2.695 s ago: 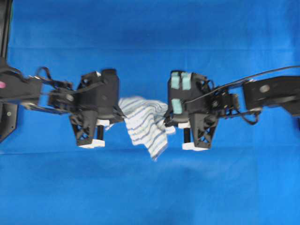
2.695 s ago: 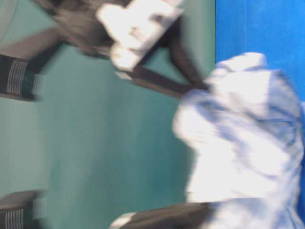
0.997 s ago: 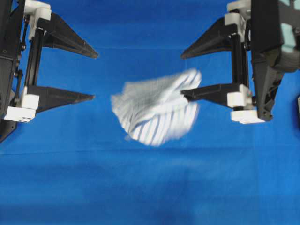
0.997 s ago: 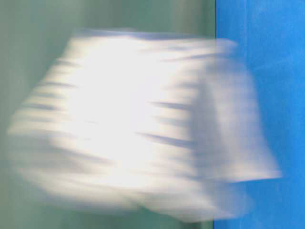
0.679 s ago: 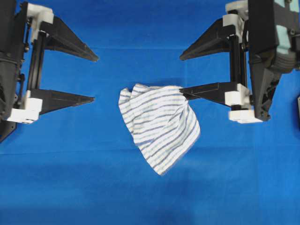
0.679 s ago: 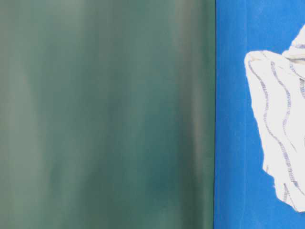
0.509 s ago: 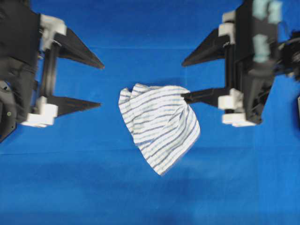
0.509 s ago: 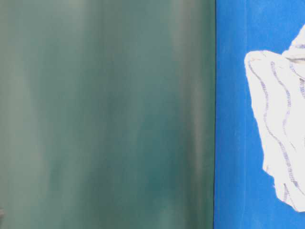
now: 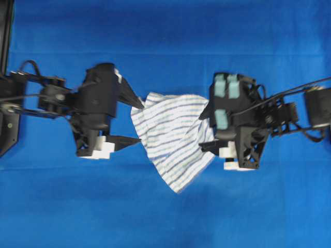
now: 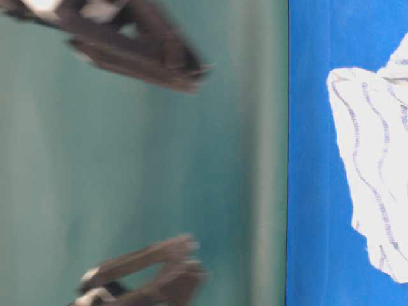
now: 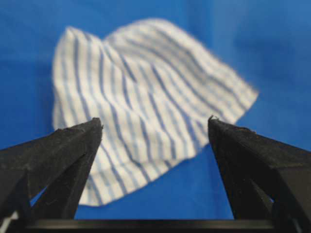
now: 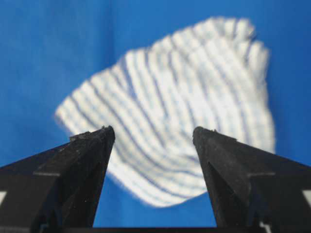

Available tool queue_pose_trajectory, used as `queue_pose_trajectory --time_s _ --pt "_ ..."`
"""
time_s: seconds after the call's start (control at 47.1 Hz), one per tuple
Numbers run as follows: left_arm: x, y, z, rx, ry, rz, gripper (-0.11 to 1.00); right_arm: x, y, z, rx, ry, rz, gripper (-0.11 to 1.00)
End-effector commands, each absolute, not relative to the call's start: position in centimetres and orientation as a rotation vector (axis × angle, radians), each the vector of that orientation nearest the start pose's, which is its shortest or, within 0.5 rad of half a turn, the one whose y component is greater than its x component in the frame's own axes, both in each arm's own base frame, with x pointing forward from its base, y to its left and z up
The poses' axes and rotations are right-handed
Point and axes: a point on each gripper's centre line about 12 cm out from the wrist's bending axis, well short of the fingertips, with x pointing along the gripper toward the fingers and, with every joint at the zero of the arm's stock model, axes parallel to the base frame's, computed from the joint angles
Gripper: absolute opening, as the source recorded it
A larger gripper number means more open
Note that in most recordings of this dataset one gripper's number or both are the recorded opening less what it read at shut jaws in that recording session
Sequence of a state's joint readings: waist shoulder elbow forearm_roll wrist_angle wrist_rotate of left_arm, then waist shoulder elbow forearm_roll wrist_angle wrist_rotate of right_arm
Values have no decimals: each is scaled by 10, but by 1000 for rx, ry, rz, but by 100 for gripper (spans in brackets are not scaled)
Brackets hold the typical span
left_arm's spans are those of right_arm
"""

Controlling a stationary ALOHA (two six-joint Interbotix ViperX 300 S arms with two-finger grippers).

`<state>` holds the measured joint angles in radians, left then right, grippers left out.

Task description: Lift the towel with both arms.

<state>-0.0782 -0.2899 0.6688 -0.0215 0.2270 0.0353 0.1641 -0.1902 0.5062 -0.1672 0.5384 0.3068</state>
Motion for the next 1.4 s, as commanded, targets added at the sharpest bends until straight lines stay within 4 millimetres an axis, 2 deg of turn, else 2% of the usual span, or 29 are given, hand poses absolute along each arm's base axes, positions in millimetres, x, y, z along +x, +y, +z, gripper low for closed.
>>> queue_pose_trajectory --time_s 0.0,0.127,0.318,0.573,0.806,1.146,1.21,1.273,1.379 --pt "353 -33 241 39 613 -98 91 365 60 244 44 827 35 67" --pt "359 -41 210 54 658 -119 91 367 68 215 50 860 52 67" --pt "368 -48 171 68 708 -134 91 368 71 166 46 936 56 67" --pt "374 -50 131 71 765 -133 91 372 75 129 53 940 76 67" --pt "376 -57 113 80 779 -151 91 372 75 109 51 972 76 67" --pt "380 -56 105 82 788 -146 89 375 73 107 57 960 74 66" --pt "380 -53 104 79 790 -141 86 376 70 107 60 957 68 62" --pt "380 -51 103 76 793 -136 79 377 69 107 62 954 66 51" --pt "381 -50 103 76 793 -133 53 377 68 107 63 953 62 24"
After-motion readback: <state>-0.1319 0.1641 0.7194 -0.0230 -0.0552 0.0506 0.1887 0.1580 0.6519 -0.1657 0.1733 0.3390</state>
